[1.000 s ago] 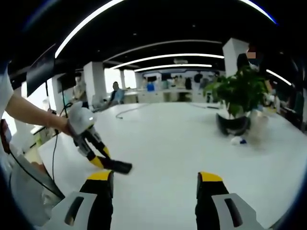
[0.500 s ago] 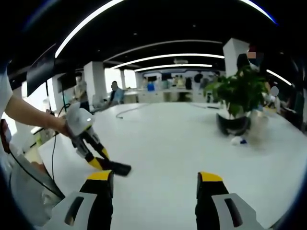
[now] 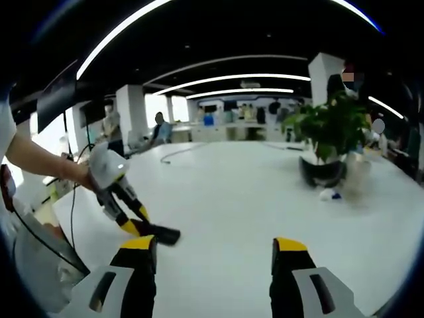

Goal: Press the specified remote control buttons in sequence, fully releasing each button before pressing the next.

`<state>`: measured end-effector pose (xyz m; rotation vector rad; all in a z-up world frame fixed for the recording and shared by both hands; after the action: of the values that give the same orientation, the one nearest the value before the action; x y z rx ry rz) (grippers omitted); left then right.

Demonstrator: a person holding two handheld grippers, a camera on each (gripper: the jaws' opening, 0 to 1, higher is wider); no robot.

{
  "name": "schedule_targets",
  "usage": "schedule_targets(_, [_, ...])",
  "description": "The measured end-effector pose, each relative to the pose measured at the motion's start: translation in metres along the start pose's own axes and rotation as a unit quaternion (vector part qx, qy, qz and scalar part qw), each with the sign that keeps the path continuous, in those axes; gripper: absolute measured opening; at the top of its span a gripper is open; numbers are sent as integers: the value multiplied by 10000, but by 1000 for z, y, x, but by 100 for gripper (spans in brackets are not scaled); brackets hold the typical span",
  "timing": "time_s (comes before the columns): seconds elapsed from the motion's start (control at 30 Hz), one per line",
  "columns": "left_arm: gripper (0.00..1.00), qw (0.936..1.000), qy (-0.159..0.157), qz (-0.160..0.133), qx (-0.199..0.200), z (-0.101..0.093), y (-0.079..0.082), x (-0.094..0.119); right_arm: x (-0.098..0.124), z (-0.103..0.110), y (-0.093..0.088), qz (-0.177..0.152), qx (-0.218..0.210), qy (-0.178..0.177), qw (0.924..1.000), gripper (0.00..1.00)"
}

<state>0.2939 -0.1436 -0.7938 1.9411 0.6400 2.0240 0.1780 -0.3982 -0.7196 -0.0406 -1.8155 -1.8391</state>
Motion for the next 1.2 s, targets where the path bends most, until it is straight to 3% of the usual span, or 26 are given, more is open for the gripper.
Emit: schedule_targets(1.2, [24,9999,-66,-8,-111,-17,-1,1,-1,3,-1,67,70,102,9999,68])
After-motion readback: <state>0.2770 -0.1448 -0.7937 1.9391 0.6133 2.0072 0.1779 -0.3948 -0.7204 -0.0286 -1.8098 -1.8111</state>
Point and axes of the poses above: the point that each gripper's makers call its tool centre point, and the gripper's own axes: x roughly backward along the fingers, z roughly to its left, y roughly out of its top, the point moved 8 cm from there along x, roughly backward along the fingers
